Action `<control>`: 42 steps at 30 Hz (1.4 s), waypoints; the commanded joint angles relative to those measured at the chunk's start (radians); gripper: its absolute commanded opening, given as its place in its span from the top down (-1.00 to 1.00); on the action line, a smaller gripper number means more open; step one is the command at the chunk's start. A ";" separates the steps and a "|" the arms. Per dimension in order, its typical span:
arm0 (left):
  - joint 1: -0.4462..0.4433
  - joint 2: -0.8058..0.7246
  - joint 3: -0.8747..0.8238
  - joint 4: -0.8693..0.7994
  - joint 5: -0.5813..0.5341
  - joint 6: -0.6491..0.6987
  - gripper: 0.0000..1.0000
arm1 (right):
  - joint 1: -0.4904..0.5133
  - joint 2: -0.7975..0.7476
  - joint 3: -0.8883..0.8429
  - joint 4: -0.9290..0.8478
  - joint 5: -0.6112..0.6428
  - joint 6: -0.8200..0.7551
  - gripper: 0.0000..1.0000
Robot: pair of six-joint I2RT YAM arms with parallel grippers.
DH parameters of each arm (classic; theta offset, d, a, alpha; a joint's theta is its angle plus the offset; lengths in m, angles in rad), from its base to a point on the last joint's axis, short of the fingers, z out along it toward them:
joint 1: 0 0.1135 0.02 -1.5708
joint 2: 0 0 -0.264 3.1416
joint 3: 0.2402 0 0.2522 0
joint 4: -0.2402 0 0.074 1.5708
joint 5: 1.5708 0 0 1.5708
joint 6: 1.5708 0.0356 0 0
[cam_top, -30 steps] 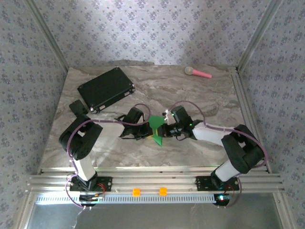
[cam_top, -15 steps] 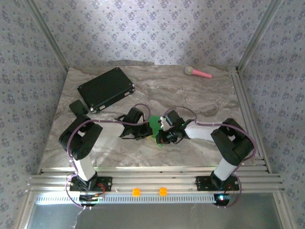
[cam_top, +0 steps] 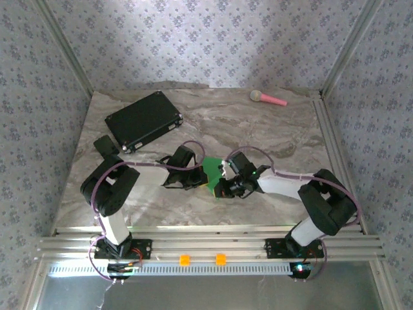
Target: Fold a paper plane with a square sheet of paper (pick it up from the middle)
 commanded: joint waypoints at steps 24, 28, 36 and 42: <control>-0.004 0.059 -0.015 -0.108 -0.072 0.017 1.00 | -0.005 0.045 -0.147 0.052 -0.059 0.051 0.77; -0.004 0.062 -0.012 -0.109 -0.072 0.019 1.00 | -0.023 -0.020 -0.159 0.041 -0.039 0.064 0.77; -0.004 0.054 -0.014 -0.100 -0.068 0.021 1.00 | -0.047 -0.051 -0.064 0.055 -0.084 0.071 0.79; -0.005 0.054 -0.013 -0.092 -0.065 0.016 1.00 | -0.073 0.098 0.034 0.095 -0.062 0.108 0.81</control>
